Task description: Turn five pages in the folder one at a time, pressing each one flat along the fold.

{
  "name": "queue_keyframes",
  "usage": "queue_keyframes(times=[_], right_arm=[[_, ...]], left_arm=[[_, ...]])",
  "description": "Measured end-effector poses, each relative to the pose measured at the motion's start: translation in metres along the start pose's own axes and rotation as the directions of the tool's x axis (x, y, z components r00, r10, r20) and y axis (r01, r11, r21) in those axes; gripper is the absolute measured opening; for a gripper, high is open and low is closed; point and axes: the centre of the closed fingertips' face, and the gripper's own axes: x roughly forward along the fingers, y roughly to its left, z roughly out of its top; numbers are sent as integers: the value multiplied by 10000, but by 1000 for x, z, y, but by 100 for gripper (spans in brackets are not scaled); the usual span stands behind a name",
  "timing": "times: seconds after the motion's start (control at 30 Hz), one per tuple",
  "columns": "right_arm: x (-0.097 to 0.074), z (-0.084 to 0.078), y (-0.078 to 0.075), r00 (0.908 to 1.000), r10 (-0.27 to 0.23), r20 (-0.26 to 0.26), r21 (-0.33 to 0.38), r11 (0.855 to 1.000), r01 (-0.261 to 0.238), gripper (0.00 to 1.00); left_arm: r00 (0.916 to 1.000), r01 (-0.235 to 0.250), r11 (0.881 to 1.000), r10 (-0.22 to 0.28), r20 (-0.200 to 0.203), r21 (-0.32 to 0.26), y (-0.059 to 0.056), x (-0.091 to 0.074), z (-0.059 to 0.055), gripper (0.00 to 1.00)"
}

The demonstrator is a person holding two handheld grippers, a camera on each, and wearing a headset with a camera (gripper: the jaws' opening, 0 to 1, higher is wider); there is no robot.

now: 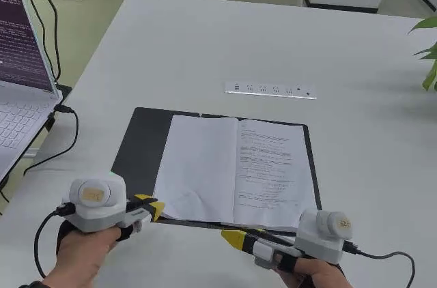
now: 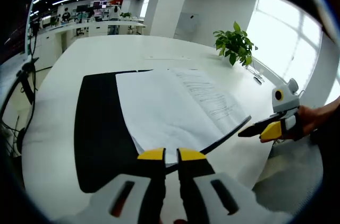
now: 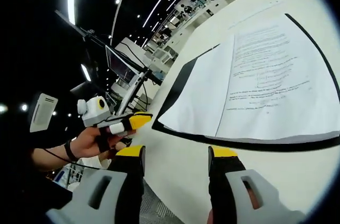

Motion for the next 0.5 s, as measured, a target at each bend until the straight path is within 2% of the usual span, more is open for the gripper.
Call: queue_keyframes(times=[0.07,0.2,0.33,0.5], right_arm=[[0,-2,0,10000,-4,-75,-34,10000,3,46],[-1,-2,-2,10000,-43,-64,81,10000,43,46],[-4,-4,-9,9998,-206,-7,270,9994,206,44],[-7,-10,-12,9995,-306,-76,423,9986,309,44]], left_arm=[[10000,33,10000,-33,-11,-78,0,6,0,3],[9996,-69,9996,60,-291,-285,7,19,-9,0],[9965,-348,9965,288,-782,-766,17,30,-25,0],[9939,-565,9904,438,-1009,-1266,22,34,-37,0]])
